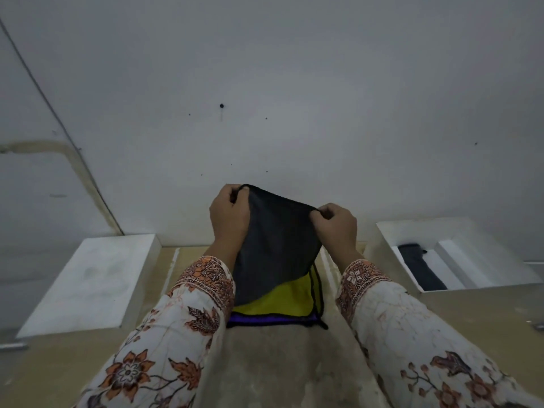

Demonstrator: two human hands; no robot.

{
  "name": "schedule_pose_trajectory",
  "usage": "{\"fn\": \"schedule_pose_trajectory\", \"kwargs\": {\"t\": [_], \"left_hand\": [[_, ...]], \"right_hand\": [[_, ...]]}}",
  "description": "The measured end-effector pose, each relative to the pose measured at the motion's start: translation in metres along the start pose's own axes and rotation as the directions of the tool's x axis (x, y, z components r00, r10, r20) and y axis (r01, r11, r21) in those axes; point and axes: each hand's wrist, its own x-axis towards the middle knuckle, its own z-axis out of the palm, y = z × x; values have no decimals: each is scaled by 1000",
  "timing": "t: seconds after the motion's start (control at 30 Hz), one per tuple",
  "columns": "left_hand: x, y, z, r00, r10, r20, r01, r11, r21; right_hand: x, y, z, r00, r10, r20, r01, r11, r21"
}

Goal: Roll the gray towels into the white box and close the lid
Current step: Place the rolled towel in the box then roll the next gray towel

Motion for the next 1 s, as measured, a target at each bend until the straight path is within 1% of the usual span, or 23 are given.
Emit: {"fn": "schedule_pose_trajectory", "kwargs": {"t": [0.13,0.2,0.3,0.4,0.5,0.57,0.63,0.73,0.77,0.83,0.9,1.0], "left_hand": [[-1,6,-1,997,1,-73,3,999,52],[-2,8,-2,994,14,-109,-10,999,45],[-5,12,-2,990,17,-138,-15,1000,17],[-11,18,4,991,52,-123,-50,999,23],[-17,20,14,983,107,-150,-105,994,21],[-18,19,21,982,108,-154,-107,994,17],[-17,15,29,993,63,-101,-60,998,34],[-13,3,45,994,-69,81,63,996,70],[-13,0,51,986,-112,128,105,993,56],[-14,-5,61,972,-163,172,164,986,8],[-14,-5,67,973,-146,181,155,987,-33],[-11,0,74,984,-43,172,40,999,19]], "right_hand": [[0,-14,-16,985,-128,-117,133,990,43],[1,-16,-24,968,-151,-202,163,986,42],[3,-11,-36,950,-133,-283,149,988,37],[4,-6,-45,935,-114,-334,135,990,38],[3,-4,-52,915,-113,-387,145,988,56],[5,-3,-58,911,-91,-401,134,988,81],[10,0,-63,915,-43,-401,89,991,96],[18,13,-66,933,64,-355,-19,991,129],[20,18,-66,940,96,-327,-49,988,147],[25,28,-66,952,121,-283,-78,985,156],[31,33,-70,954,96,-283,-63,991,121],[39,34,-76,949,43,-313,-8,994,111]]}}
